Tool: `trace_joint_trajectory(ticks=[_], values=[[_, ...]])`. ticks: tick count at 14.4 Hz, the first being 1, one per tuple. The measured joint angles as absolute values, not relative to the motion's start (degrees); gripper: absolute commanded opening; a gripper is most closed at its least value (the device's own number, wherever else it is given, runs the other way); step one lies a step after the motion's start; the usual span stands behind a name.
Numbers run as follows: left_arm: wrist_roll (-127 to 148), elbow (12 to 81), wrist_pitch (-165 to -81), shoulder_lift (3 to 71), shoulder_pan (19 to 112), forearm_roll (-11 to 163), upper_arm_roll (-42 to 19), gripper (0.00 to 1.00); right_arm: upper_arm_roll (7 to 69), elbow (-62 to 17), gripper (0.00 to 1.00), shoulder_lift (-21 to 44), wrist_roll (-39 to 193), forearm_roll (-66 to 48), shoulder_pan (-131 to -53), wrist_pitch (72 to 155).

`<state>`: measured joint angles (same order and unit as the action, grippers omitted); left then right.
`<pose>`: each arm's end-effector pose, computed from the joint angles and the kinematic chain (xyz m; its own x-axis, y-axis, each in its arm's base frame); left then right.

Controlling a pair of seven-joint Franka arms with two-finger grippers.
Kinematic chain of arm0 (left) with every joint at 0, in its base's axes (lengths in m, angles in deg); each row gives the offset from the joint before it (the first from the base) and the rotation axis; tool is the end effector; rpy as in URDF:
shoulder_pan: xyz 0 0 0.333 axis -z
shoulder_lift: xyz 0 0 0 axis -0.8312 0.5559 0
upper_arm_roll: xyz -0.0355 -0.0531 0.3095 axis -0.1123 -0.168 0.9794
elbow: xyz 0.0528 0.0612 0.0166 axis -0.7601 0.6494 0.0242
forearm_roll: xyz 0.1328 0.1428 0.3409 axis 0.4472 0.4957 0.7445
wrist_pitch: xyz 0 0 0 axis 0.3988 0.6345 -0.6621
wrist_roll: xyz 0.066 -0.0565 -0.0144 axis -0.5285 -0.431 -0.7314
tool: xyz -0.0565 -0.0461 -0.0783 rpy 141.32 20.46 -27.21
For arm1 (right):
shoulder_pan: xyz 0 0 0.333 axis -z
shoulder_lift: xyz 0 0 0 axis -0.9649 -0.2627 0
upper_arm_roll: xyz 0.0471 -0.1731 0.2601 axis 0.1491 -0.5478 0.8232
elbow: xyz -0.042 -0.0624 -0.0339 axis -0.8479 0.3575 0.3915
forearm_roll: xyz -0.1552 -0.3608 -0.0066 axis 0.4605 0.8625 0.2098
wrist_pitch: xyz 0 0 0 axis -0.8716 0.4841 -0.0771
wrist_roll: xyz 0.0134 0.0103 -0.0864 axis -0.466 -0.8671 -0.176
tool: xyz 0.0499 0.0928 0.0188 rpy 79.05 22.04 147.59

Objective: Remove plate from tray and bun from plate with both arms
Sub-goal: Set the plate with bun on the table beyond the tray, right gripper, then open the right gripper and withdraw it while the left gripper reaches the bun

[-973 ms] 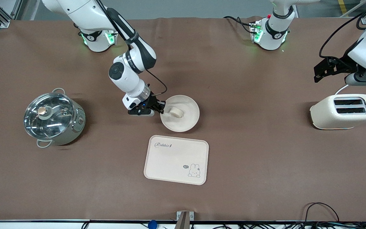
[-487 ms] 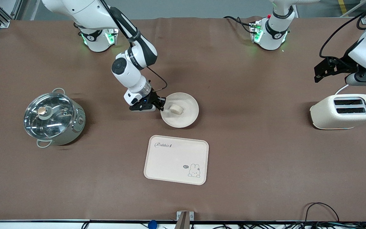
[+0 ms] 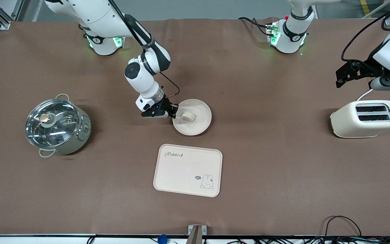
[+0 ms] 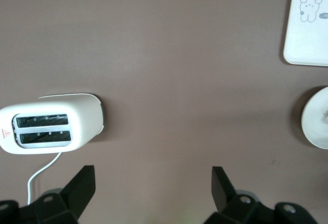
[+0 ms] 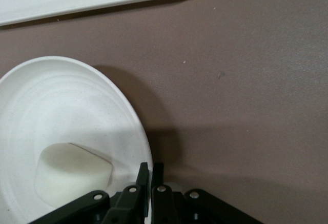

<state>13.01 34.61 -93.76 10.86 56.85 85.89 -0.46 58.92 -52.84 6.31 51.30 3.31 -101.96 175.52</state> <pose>0.5418 -0.0738 0.6447 0.9976 -0.0688 0.0103 -0.0686 -0.9974 -0.0224 0.4333 0.3525 0.1792 0.9809 -0.1290 0.1453 -0.0707 -0.9335 -0.3514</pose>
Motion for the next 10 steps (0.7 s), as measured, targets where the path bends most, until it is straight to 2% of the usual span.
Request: trace_joint_trajectory(ticks=[1, 2, 6, 10], values=[[13.0, 34.6, -93.8, 10.9, 56.9, 85.9, -0.5, 1.00, 58.9, -52.7, 0.94, 6.3, 51.1, 3.3, -102.0, 175.6], [13.0, 34.6, -93.8, 11.1, 56.9, 85.9, -0.5, 1.00, 58.9, -52.6, 1.00, 6.6, 50.5, 3.2, -102.0, 175.7], [13.0, 33.0, -93.8, 13.3, 57.0, 85.9, -1.1, 1.00, 58.8, -51.9, 1.00, 11.0, 49.5, 2.4, -101.7, 171.6], [5.7, 32.8, -95.1, 17.2, 57.6, 85.9, -5.4, 1.00, 58.3, -51.6, 1.00, 17.4, 49.4, 2.3, -97.6, 163.1]])
